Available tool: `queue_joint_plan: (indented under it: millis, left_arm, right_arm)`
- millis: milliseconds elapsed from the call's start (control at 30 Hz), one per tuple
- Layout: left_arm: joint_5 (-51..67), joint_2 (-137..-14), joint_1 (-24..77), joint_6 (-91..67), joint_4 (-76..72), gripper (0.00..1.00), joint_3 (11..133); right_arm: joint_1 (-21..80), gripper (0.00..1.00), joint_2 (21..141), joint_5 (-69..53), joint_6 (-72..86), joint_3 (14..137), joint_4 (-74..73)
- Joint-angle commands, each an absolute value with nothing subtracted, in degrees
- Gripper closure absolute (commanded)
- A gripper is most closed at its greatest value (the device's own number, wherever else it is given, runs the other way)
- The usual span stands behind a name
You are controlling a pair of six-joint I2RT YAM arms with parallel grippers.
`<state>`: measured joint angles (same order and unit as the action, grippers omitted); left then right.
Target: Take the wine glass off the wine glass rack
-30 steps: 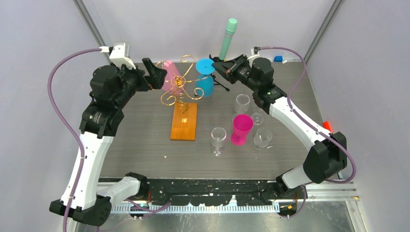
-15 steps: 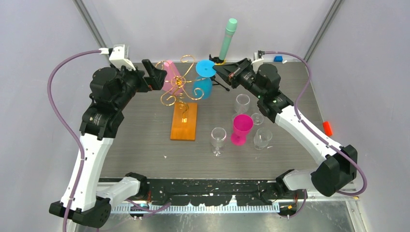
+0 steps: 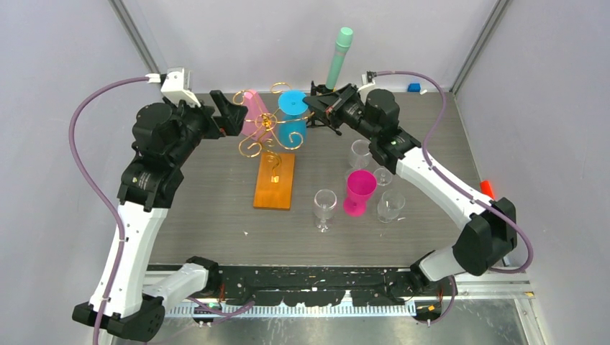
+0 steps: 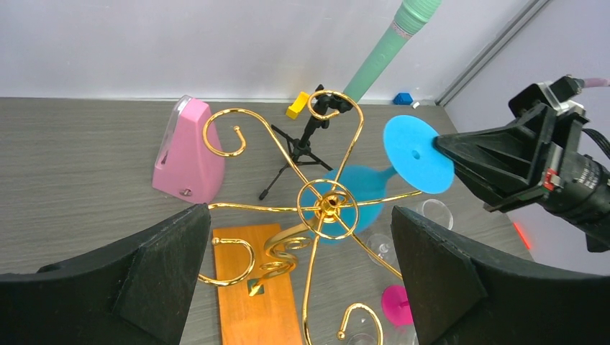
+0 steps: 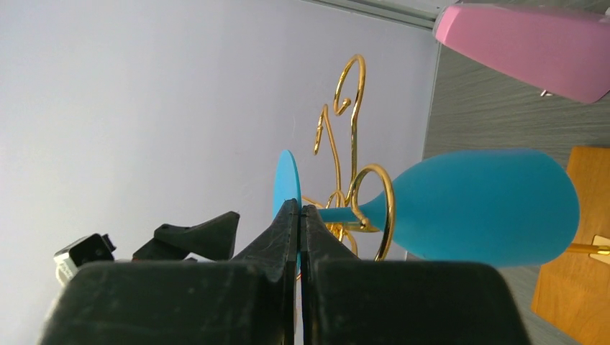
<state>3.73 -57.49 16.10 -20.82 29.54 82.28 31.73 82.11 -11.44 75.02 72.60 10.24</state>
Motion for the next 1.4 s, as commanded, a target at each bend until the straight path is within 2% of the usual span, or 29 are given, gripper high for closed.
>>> queue_joint_plan:
  millis: [0,300,567,800,933,1200,1367]
  left_arm:
    - [4.33,-55.93,15.82,-20.57,26.36,0.00,82.28]
    - [9.05,-56.61,15.81,-21.72,26.61,0.00,82.74]
    - [16.54,-57.82,15.82,-24.49,24.99,0.00,82.70]
    - [34.17,-60.25,15.82,-38.15,13.29,0.00,81.25]
    - [41.04,-62.90,16.73,-49.04,0.84,0.00,78.38]
    - [38.86,-70.31,26.82,-59.52,-7.42,0.06,79.10]
    - [41.39,-74.05,31.17,-69.51,-19.28,0.08,77.60]
  right_arm:
    - [32.04,1.00,84.02,-10.25,71.46,77.85,12.61]
    - [31.98,1.00,85.49,-2.37,63.87,81.03,11.21]
    - [31.99,1.00,80.36,6.42,59.23,78.19,9.11]
    - [32.16,1.00,72.48,9.89,53.89,74.56,6.57]
    - [32.17,1.00,66.83,9.21,50.95,72.16,3.68]
    - [32.17,1.00,55.96,1.21,51.03,69.87,-5.31]
    - [32.18,1.00,50.69,-5.70,49.70,69.82,-13.79]
